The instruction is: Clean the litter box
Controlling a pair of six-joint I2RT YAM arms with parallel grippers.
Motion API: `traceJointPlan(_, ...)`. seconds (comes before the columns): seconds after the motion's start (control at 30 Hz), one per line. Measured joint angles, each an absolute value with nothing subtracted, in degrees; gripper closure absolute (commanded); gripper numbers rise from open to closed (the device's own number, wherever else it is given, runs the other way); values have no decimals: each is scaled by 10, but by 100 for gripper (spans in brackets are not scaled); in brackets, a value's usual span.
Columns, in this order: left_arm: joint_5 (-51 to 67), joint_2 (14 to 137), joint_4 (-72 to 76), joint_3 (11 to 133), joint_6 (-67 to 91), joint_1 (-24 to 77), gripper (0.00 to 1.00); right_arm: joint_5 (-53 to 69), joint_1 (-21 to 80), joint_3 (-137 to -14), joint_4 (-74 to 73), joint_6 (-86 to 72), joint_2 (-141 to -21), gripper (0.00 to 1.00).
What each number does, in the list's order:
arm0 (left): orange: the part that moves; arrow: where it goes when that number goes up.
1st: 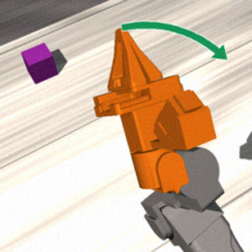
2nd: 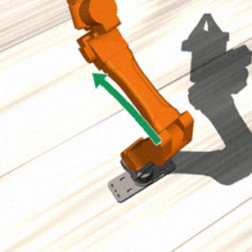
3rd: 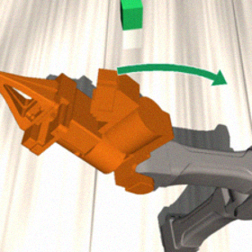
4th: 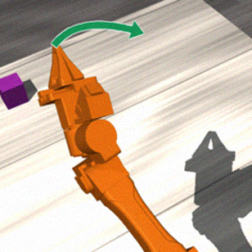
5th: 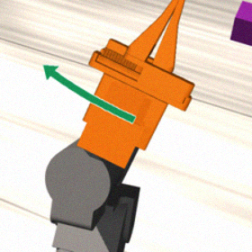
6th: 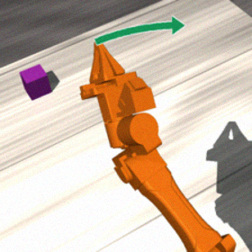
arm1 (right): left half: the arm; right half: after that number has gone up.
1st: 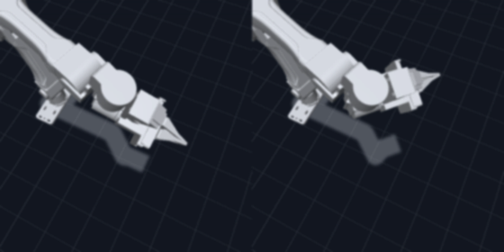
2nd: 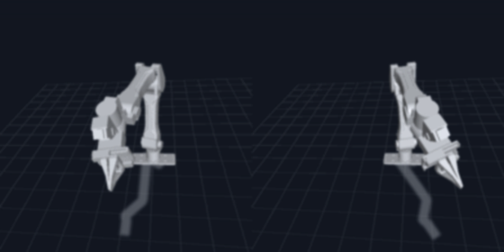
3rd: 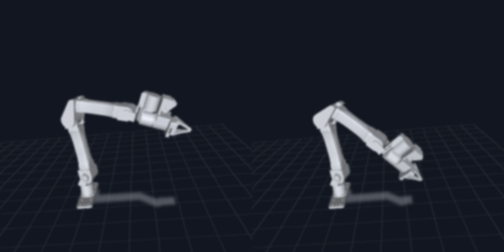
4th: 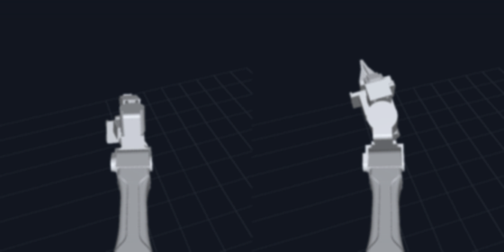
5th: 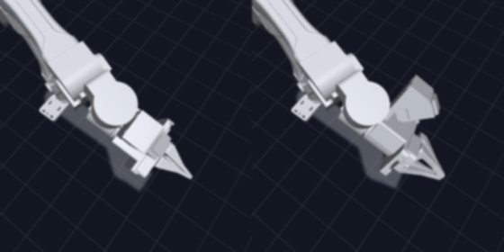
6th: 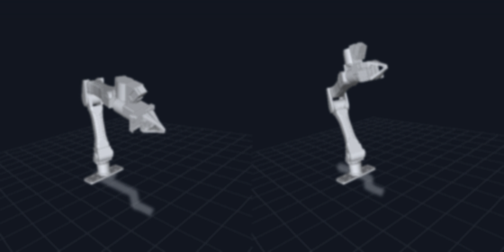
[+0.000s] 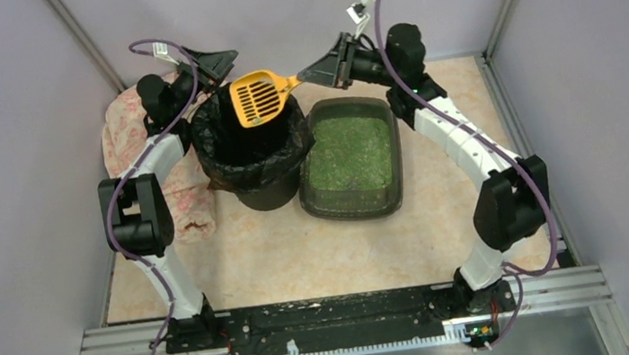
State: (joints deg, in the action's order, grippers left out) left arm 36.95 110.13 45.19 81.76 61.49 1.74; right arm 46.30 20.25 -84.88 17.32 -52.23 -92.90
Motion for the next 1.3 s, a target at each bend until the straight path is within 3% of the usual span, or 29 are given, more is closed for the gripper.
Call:
traceJointPlan(0.33,371,1096,453,813,617,17,1,368,288,-1052,-106,-299,-1045,100)
traceJointPlan(0.5,371,1093,454,808,617,17,1,274,338,-1193,-265,-165,-1094,100)
traceJointPlan(0.63,371,1093,454,807,617,17,1,201,378,-1239,-332,-84,-1096,100)
traceJointPlan(0.9,371,1093,454,807,617,17,1,194,367,-1171,-312,-83,-1044,100)
traceJointPlan(1.13,371,1093,454,806,617,16,1,281,196,-1016,-150,-226,-897,100)
traceJointPlan(1.3,371,1093,454,805,617,15,1,272,86,-963,-135,-251,-820,100)
